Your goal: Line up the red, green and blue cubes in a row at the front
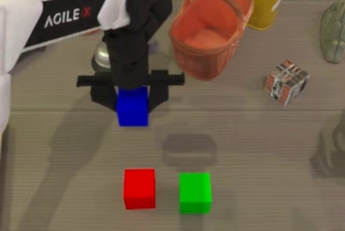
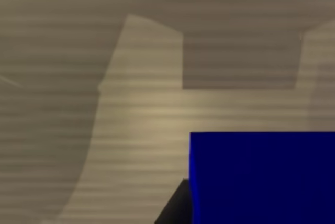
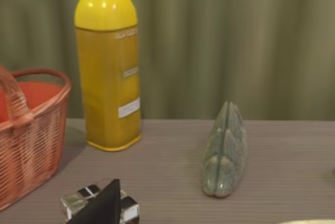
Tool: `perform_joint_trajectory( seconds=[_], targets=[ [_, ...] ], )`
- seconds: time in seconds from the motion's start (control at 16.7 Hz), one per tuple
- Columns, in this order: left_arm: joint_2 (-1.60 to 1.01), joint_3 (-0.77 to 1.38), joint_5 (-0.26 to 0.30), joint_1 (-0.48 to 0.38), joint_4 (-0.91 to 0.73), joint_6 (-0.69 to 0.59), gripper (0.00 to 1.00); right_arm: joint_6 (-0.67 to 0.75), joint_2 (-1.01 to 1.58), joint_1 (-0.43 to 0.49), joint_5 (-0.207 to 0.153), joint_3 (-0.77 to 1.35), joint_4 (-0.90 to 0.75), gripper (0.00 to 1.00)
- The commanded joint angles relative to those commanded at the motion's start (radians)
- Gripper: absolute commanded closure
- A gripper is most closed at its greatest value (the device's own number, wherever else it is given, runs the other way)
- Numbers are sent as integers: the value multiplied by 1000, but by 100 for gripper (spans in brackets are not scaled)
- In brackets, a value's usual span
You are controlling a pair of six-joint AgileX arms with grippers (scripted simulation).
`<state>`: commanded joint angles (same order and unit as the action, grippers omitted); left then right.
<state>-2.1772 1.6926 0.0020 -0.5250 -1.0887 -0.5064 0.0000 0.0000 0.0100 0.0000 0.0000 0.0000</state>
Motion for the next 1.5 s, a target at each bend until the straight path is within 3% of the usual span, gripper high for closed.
perform_joint_trajectory(
  seconds=[0.18,0.48,0.66,1.08,1.5],
  targets=[
    [-39,73,-1,-99,-40,-99,100,0,0,0,0,0,0,0],
    [-117,237,1,-355,-132,-359,100,0,0,0,0,0,0,0],
    [-141,309,3,-467,-167,-472,100,0,0,0,0,0,0,0],
    [-144,308,2,-489,-155,-492,100,0,0,0,0,0,0,0],
    [-195,139,3,-495,64,-499,100,0,0,0,0,0,0,0]
  ],
)
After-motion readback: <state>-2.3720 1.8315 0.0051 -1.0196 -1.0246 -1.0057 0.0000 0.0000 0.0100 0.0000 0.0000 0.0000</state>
